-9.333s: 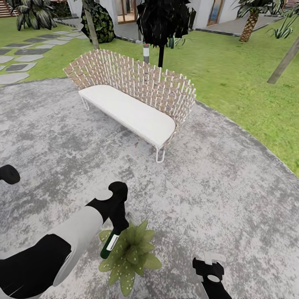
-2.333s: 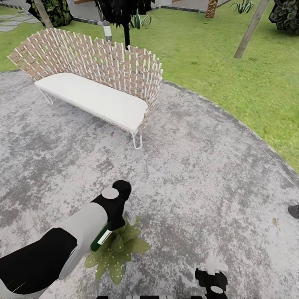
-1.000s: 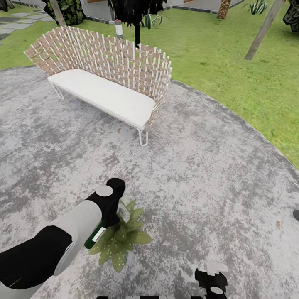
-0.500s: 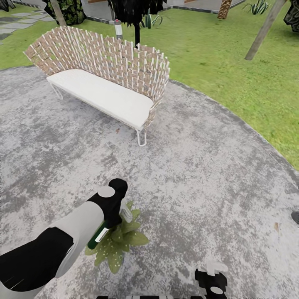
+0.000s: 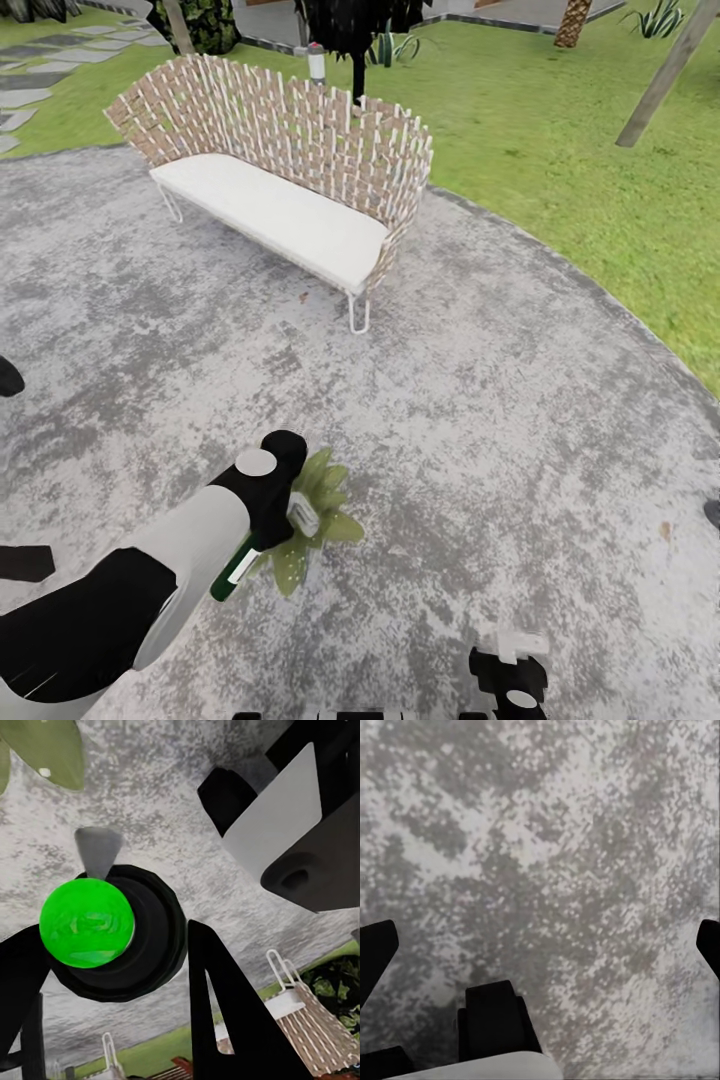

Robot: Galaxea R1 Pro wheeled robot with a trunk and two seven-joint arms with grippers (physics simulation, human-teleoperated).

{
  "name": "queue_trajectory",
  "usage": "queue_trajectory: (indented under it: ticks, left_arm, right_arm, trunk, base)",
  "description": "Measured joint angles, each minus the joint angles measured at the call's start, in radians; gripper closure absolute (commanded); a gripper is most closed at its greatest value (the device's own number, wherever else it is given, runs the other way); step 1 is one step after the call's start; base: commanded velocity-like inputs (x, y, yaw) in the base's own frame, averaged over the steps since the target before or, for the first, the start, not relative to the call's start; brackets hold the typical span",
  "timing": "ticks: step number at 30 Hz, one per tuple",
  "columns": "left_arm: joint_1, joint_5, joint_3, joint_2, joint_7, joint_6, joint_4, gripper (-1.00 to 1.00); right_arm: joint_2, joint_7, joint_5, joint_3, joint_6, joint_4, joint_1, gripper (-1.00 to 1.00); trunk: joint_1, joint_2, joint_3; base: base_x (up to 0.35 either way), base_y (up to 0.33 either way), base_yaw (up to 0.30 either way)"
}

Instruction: Pick up the pesticide atomizer in the garden and spray insectifuge to fully cover both potted plants in the garden.

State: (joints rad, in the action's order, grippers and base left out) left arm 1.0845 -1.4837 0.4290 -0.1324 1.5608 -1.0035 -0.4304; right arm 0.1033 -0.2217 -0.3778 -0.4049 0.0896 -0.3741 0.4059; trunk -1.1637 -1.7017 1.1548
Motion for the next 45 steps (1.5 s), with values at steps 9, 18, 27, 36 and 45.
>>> queue_trajectory:
  ticks: [9,18,27,36,45]
  left_arm:
    - [-0.002,0.002,-0.002,0.002,0.000,0.000,-0.001,1.00]
    - [0.001,0.058,-0.013,-0.025,0.000,-0.002,-0.103,1.00]
    - [-0.003,0.102,-0.085,-0.021,0.000,0.001,-0.197,1.00]
    - [-0.134,0.221,-0.207,-0.008,0.000,0.018,-0.265,1.00]
    - [-0.209,0.278,-0.213,0.027,0.000,0.056,-0.344,1.00]
  right_arm:
    - [0.000,0.000,0.000,0.001,0.000,0.001,0.000,-1.00]
    - [0.000,0.004,-0.002,0.003,0.000,-0.002,0.000,-1.00]
    - [-0.015,0.010,-0.004,0.005,0.006,0.008,0.000,-1.00]
    - [-0.030,0.011,-0.006,0.005,0.004,0.035,-0.001,-1.00]
    - [-0.030,0.010,-0.073,0.004,0.003,0.069,-0.002,-1.00]
  trunk:
    - [0.001,0.000,0.000]
    - [0.001,0.000,-0.001]
    - [0.000,0.000,-0.001]
    - [0.000,0.000,-0.001]
    - [0.000,0.000,-0.001]
  base:
    - [-0.128,0.081,0.066]
    - [-0.028,0.001,0.104]
    - [-0.197,0.000,0.000]
    - [-0.336,0.000,0.000]
    - [-0.310,0.000,0.000]
